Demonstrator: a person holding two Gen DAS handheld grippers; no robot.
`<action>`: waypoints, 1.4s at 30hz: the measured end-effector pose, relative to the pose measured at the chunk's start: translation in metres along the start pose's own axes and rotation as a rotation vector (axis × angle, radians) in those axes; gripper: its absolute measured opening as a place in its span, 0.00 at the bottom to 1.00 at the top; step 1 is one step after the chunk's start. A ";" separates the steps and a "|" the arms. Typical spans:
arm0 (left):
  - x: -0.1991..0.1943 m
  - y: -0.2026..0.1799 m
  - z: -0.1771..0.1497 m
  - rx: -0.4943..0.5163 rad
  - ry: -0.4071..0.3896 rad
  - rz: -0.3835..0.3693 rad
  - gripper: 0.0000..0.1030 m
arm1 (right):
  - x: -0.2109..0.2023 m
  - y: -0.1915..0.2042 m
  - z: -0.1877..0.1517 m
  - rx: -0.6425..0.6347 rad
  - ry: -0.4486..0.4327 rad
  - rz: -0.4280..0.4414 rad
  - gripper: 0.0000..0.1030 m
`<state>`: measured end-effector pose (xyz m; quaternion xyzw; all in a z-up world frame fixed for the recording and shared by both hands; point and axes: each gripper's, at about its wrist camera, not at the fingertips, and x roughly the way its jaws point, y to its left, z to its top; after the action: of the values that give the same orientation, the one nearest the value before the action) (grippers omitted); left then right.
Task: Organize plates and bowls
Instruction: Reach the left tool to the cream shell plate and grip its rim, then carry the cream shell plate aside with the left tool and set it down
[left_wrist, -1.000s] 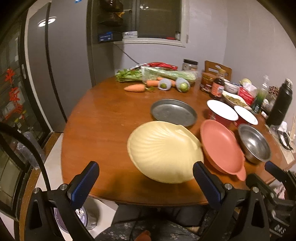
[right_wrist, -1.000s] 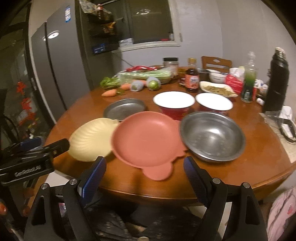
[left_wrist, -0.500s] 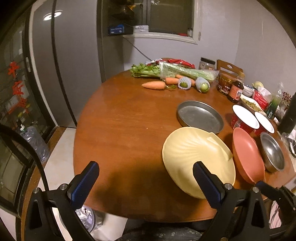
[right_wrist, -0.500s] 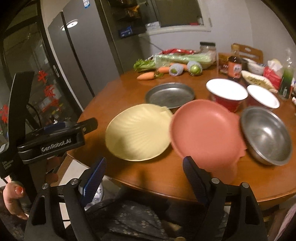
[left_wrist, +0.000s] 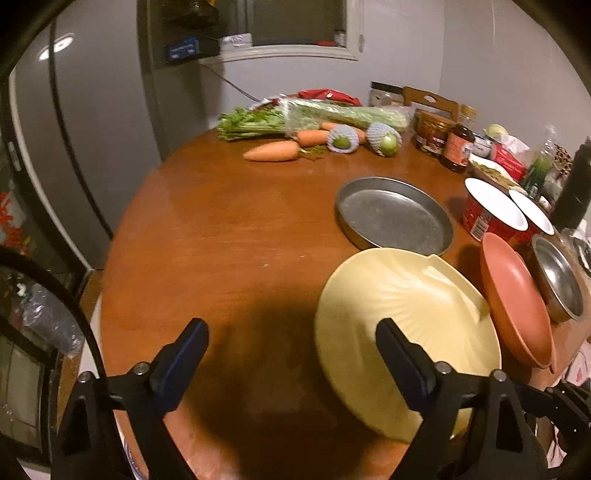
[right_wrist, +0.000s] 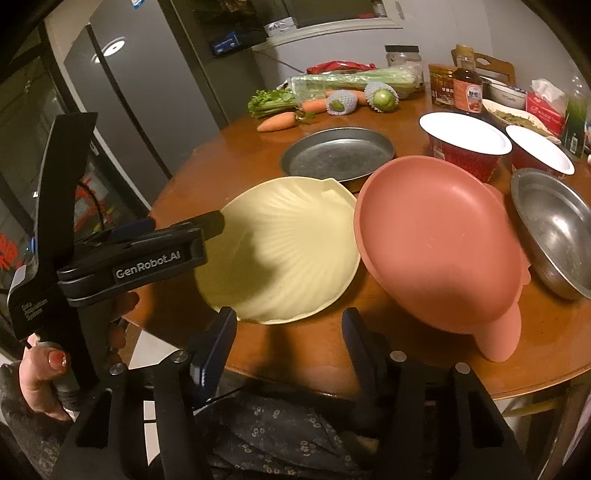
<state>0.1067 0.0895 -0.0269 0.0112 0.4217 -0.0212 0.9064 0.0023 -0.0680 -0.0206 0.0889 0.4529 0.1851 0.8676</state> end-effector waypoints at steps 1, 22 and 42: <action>0.003 0.000 0.001 0.006 0.006 0.001 0.83 | 0.001 -0.001 0.000 0.011 -0.001 -0.006 0.58; 0.025 0.000 0.001 0.043 0.008 -0.089 0.27 | 0.023 0.000 0.014 0.002 -0.037 -0.040 0.36; 0.000 0.066 -0.016 -0.117 0.011 0.081 0.27 | 0.059 0.052 0.059 -0.245 0.005 0.079 0.35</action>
<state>0.0979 0.1561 -0.0374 -0.0247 0.4265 0.0401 0.9033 0.0695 0.0040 -0.0146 -0.0007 0.4250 0.2734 0.8629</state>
